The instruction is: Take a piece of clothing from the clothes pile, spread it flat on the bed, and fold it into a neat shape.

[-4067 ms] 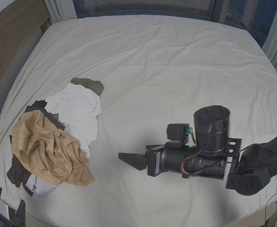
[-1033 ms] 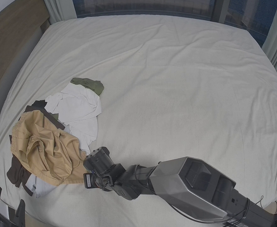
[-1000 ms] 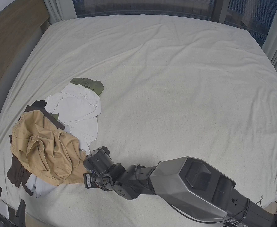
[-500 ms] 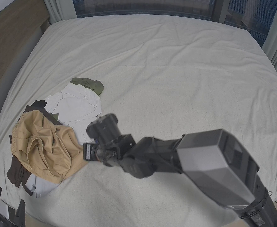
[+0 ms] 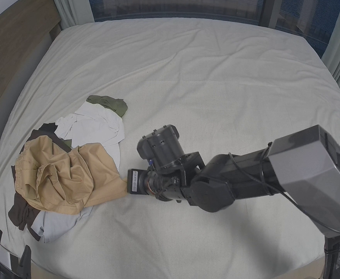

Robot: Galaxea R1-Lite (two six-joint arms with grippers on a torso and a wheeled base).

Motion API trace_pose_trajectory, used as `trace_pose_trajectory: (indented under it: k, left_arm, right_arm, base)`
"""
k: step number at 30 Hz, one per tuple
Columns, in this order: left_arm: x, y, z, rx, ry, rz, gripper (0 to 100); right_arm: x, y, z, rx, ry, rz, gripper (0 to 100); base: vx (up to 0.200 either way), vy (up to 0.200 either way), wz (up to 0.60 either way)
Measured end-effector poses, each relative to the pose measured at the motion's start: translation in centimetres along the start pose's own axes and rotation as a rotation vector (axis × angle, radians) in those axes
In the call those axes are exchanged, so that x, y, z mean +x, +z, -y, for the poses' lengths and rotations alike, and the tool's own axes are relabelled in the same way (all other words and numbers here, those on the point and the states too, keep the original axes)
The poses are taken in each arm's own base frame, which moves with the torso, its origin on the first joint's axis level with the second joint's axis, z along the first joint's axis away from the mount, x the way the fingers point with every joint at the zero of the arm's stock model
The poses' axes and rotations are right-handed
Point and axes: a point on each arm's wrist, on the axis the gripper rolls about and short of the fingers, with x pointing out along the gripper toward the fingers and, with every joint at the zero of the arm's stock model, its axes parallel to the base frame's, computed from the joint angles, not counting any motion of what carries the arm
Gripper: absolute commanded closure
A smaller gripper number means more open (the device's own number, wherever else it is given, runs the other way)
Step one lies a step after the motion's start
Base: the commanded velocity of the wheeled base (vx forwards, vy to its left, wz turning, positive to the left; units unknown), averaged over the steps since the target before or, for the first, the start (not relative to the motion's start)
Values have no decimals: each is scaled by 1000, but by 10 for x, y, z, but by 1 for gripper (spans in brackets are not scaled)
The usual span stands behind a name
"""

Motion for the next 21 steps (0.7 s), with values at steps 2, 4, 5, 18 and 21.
trace_pose_trajectory:
  k: [2, 4, 5, 18, 21]
  left_arm:
    - [0, 0, 0, 0, 0, 0, 0]
    - [0, 0, 0, 1, 0, 0, 0]
    - [0, 0, 0, 1, 0, 0, 0]
    - [0, 0, 0, 3, 0, 0, 0]
    - [0, 0, 0, 4, 0, 0, 0]
  right_arm:
    - [-5, -6, 10, 5, -14, -17, 100]
    - [-12, -12, 21, 11, -31, -31, 100]
    - [-16, -14, 25, 14, -32, -33, 100]
    - [-55, -34, 61, 43, -43, -61, 100]
    - [-60, -38, 67, 48, -58, -74, 100]
  base:
    - [0, 0, 0]
    - [0, 0, 0]
    - [0, 0, 0]
    - [0, 0, 0]
    - [0, 0, 0]
